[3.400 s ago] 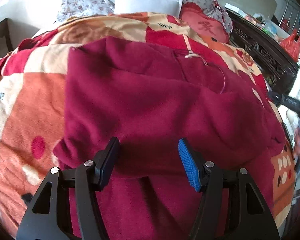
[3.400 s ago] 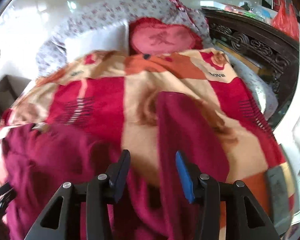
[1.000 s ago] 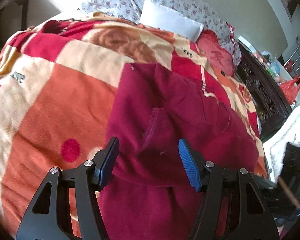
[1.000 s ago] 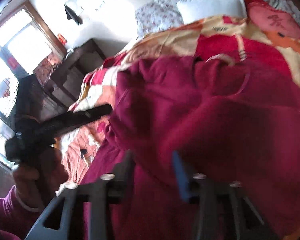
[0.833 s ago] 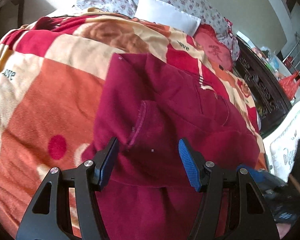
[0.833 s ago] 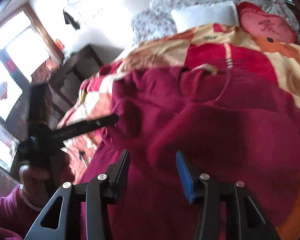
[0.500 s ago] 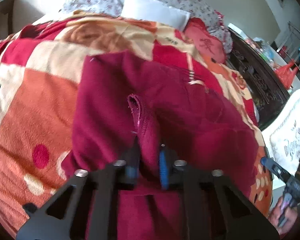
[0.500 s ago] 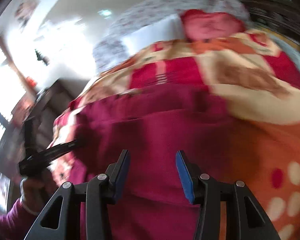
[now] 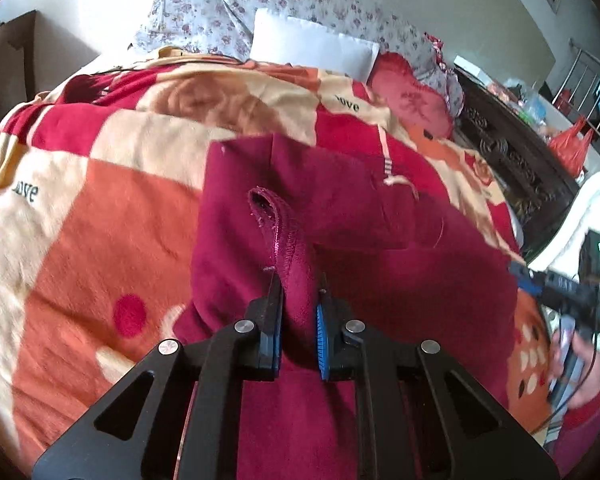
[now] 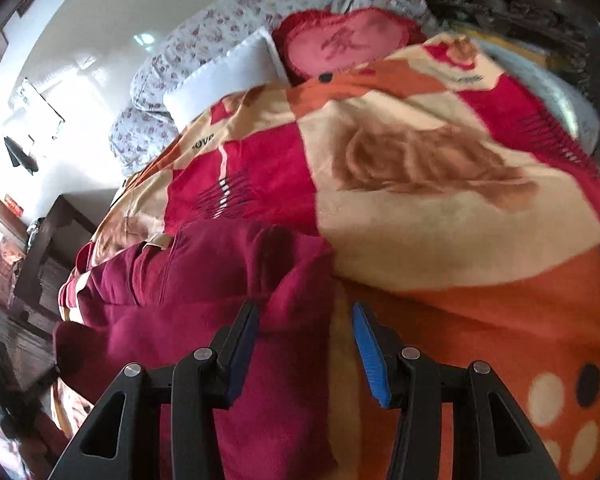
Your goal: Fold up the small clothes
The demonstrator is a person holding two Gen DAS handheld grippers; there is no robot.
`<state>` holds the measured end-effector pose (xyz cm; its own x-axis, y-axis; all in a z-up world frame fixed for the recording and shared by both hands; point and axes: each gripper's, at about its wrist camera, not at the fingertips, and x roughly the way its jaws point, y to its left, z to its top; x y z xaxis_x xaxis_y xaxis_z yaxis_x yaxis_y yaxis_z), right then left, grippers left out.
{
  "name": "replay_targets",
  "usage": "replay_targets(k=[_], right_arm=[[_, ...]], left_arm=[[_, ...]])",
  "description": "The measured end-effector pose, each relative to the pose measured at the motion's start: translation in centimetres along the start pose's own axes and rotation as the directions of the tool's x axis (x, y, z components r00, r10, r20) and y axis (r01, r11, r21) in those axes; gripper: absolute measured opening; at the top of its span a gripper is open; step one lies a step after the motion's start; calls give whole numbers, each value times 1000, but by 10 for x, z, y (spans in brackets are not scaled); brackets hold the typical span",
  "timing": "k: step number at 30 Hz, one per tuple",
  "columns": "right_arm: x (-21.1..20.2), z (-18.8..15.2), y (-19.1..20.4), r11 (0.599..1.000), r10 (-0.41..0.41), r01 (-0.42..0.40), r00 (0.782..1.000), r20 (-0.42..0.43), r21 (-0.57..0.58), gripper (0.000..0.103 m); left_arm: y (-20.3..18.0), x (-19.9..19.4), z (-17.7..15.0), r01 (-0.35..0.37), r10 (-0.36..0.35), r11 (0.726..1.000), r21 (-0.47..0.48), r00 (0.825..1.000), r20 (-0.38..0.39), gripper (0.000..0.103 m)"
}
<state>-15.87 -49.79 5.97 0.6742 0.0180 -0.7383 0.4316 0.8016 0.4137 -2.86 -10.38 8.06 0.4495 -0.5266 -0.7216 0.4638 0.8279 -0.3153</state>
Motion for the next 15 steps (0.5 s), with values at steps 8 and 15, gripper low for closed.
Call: replay_targets(k=[8,15], right_arm=[[-3,14,18,990,-40,55,993,108,-133,11],[32,6,-12,997,-79,80,996,35,-21,12]], left_arm=[[-10,-17,8,8,-16,998,62,992,122,12],[6,29,-7,-53,53,998,32,998,-21,13]])
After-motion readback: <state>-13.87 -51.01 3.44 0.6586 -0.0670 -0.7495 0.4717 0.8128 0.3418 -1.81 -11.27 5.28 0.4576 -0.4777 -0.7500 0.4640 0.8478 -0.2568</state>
